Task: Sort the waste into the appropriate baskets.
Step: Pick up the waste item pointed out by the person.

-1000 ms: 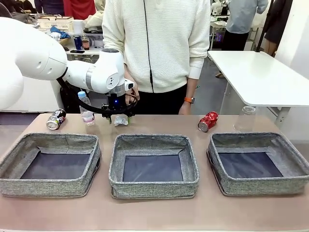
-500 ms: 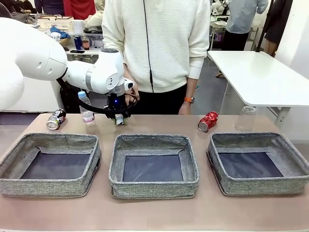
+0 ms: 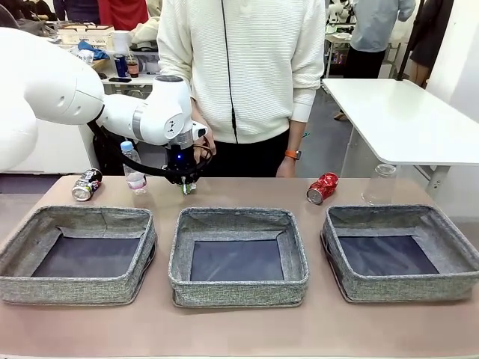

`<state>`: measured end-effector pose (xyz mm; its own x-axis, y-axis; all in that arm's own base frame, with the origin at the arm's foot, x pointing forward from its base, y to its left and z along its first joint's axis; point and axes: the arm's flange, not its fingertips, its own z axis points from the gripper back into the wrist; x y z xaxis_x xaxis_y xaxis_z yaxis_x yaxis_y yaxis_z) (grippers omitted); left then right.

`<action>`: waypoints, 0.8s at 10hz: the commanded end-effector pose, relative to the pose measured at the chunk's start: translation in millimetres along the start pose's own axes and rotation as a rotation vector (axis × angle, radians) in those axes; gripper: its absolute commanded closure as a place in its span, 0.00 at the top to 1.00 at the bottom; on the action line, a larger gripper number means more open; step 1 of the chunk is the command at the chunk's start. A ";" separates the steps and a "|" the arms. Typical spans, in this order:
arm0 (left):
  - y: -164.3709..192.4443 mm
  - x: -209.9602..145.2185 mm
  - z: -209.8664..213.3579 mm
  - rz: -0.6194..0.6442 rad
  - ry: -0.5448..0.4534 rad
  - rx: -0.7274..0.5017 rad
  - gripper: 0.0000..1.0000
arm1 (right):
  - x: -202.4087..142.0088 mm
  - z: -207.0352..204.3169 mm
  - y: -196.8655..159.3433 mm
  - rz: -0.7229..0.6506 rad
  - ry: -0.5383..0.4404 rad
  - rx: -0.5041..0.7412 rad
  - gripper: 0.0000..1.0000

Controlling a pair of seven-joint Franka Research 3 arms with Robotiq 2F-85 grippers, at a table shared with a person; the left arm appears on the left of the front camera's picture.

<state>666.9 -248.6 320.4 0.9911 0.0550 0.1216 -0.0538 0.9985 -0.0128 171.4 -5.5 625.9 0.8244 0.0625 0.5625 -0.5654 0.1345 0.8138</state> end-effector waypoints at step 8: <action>19.7 -131.7 212.7 -0.135 0.093 -0.113 0.00 | 3.7 -1.1 2.5 0.028 -0.005 0.019 1.00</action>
<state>549.9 -245.4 491.7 0.9983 -0.0524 0.0241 0.0543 0.9951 -0.0827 171.5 -5.4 626.0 0.8245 0.0625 0.5625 -0.5653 0.1355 0.8136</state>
